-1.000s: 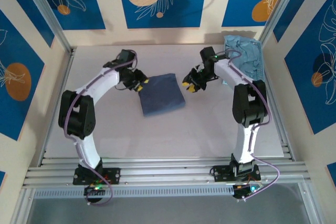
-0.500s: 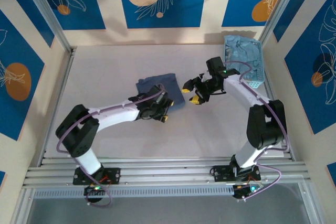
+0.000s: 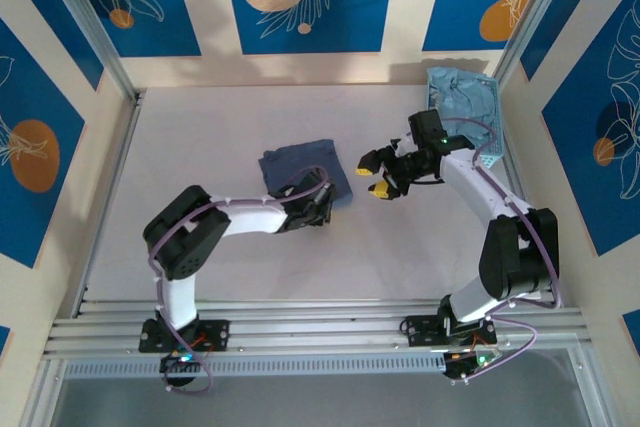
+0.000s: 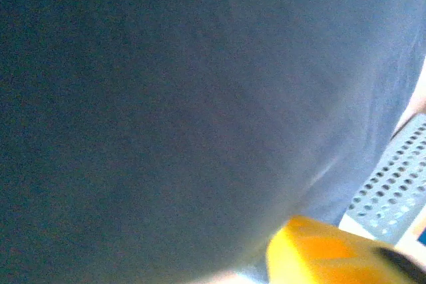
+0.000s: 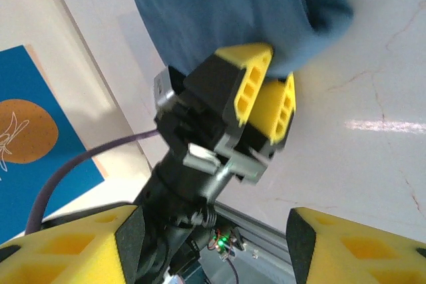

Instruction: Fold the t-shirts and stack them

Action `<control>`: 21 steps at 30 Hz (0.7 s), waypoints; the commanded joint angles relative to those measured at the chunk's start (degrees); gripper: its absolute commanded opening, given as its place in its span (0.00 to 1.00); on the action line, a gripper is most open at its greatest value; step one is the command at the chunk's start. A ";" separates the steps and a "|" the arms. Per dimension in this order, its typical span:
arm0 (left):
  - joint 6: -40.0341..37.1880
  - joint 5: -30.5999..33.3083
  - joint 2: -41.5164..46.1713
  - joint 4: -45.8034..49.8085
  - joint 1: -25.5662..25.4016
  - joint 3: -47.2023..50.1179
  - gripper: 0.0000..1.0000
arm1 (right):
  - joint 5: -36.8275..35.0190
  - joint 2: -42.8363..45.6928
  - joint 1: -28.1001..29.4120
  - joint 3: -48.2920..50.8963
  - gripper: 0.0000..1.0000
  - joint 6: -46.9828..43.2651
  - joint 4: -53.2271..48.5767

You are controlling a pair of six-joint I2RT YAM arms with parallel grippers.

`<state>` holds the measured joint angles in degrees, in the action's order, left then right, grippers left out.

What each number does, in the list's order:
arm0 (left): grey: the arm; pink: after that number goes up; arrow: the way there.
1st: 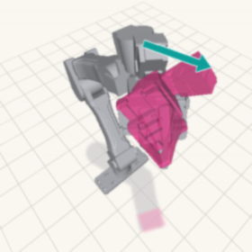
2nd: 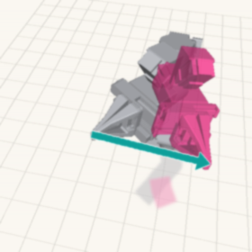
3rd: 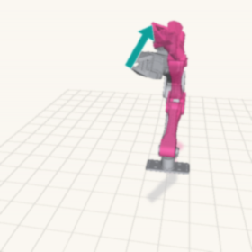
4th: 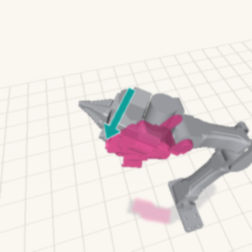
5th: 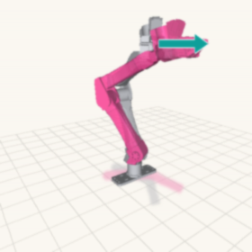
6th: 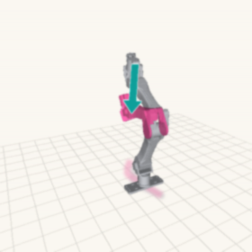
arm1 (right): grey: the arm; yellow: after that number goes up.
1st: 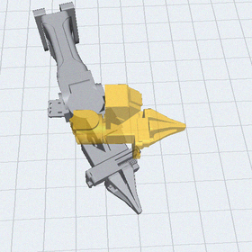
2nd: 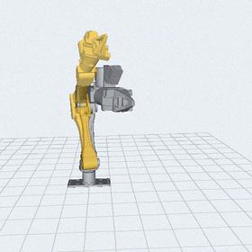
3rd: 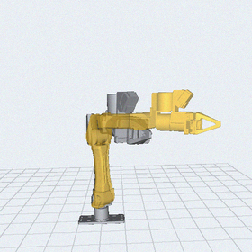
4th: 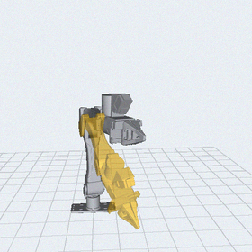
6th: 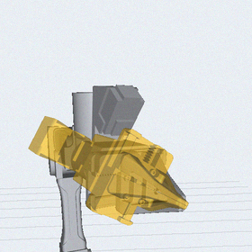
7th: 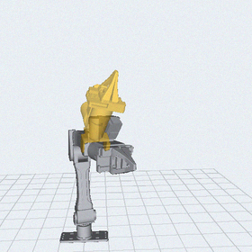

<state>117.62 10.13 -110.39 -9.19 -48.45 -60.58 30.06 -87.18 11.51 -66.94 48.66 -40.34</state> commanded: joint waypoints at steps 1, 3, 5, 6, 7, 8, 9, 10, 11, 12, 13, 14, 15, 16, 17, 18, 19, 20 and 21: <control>19.15 5.93 -3.15 -4.96 1.52 -0.16 0.21 | 2.72 1.82 -0.78 1.17 0.61 -1.63 -2.07; 17.55 5.57 -3.45 -5.64 3.53 0.08 0.14 | 2.96 1.85 -0.70 1.52 0.60 -1.33 -1.62; 14.79 3.51 -3.43 -5.99 6.36 0.41 0.09 | 2.99 1.83 -0.70 1.55 0.60 -0.93 -1.33; 13.60 2.58 -3.01 -5.65 7.78 0.69 0.08 | 3.02 1.75 -0.70 1.42 0.60 -0.86 -1.32; 11.84 2.12 -2.40 -5.31 9.37 1.23 0.07 | 2.99 1.70 -0.74 1.20 0.60 -0.83 -1.27; 10.06 1.10 -1.61 -4.14 11.03 1.70 0.05 | 2.92 1.66 -0.70 1.07 0.60 -0.85 -1.37; 8.49 0.23 -0.89 -3.17 12.70 2.22 0.03 | 2.83 1.61 -0.71 0.90 0.60 -0.82 -1.37; 6.17 -0.34 -0.05 -3.02 14.59 2.92 0.02 | 2.68 1.57 -0.70 0.70 0.60 -0.85 -1.48; 3.43 -1.92 0.59 -2.68 16.83 3.26 0.02 | 2.49 1.48 -0.70 0.54 0.60 -0.93 -1.58; 1.13 -3.53 1.05 -2.04 19.00 3.48 0.02 | 2.35 1.48 -0.70 0.45 0.60 -0.89 -1.65; -2.14 -5.07 1.38 -2.04 21.58 3.71 0.02 | 2.24 1.40 -0.72 0.34 0.60 -0.85 -1.63; -5.82 -7.37 1.49 -1.51 24.41 3.56 0.02 | 2.19 1.35 -0.76 0.27 0.60 -0.78 -1.61; -9.46 -9.61 1.33 -1.52 27.16 3.06 0.01 | 2.18 1.31 -0.78 0.25 0.60 -0.73 -1.52; -14.50 -13.17 0.44 -1.21 30.41 1.67 0.01 | 2.11 1.19 -0.74 0.23 0.60 -0.63 -1.56; -20.16 -18.09 -1.04 -0.18 33.60 -0.61 0.01 | 2.10 1.22 -0.71 0.23 0.60 -0.59 -1.42; -24.68 -22.66 -2.79 2.64 36.32 -3.59 0.00 | 1.99 1.14 -0.70 0.30 0.60 -0.61 -1.43; -29.99 -26.96 -4.69 6.59 38.94 -6.91 0.00 | 1.94 1.13 -0.79 0.32 0.60 -0.61 -1.45; -34.53 -29.59 -5.87 10.74 40.92 -9.36 0.00 | 1.94 1.05 -0.79 0.39 0.60 -0.52 -1.40; -38.11 -30.44 -6.53 14.75 42.62 -11.18 0.00 | 1.93 0.96 -0.79 0.40 0.60 -0.52 -1.37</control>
<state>95.88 -9.13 -114.32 -6.11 -9.98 -66.87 30.68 -86.78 10.94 -65.87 48.38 -40.71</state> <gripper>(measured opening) 0.071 0.600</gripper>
